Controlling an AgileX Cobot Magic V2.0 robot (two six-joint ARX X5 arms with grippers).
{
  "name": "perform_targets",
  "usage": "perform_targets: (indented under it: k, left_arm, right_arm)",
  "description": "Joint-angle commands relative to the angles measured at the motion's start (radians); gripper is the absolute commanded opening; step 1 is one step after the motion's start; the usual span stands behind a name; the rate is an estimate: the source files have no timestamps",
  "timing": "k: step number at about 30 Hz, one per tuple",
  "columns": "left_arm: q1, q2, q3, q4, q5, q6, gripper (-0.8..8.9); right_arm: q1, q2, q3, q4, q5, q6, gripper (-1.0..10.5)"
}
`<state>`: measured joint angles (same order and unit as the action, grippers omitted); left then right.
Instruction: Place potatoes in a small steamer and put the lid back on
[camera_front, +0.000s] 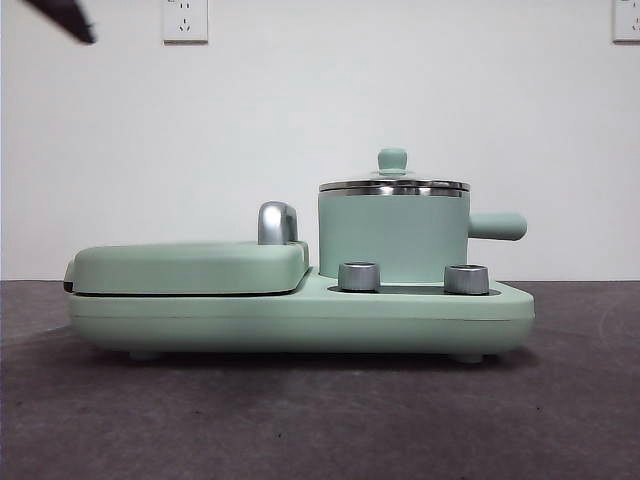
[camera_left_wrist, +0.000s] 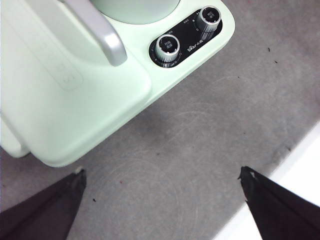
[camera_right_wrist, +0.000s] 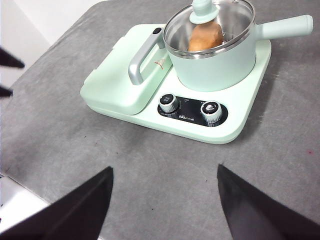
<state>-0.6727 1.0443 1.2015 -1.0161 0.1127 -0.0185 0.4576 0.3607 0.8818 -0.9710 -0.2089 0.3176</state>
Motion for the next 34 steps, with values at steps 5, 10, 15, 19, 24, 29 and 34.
perform_targets:
  k: [5,10,15,19,24,29,34]
  left_arm:
    - [-0.007,-0.314,-0.272,0.206,0.010,-0.125,4.94]
    - [-0.007,-0.460,-0.349,0.283,0.009,-0.214,4.94]
    - [-0.007,-0.511,-0.349,0.275,0.007,-0.204,-0.29]
    - [-0.007,-0.515,-0.349,0.269,0.007,-0.200,0.04]
    - [-0.007,-0.515,-0.348,0.284,0.007,-0.200,0.05]
    - [-0.007,-0.516,-0.348,0.283,0.007,-0.200,0.05]
    - [-0.007,-0.516,-0.348,0.283,0.007,-0.200,0.05]
  right_arm:
    - [0.006,0.005,0.007,0.011,-0.001,-0.016,3.2]
    - [0.006,0.005,0.007,0.010,-0.001,-0.033,3.2]
    - [0.006,0.005,0.007,0.010,-0.001,-0.037,2.2]
    - [0.006,0.005,0.007,0.010,0.003,-0.037,0.2]
    - [0.005,0.003,0.008,0.013,0.002,-0.037,0.2]
    - [0.005,0.003,0.008,0.013,0.001,-0.037,0.2]
    - [0.005,0.003,0.008,0.013,0.000,-0.037,0.2]
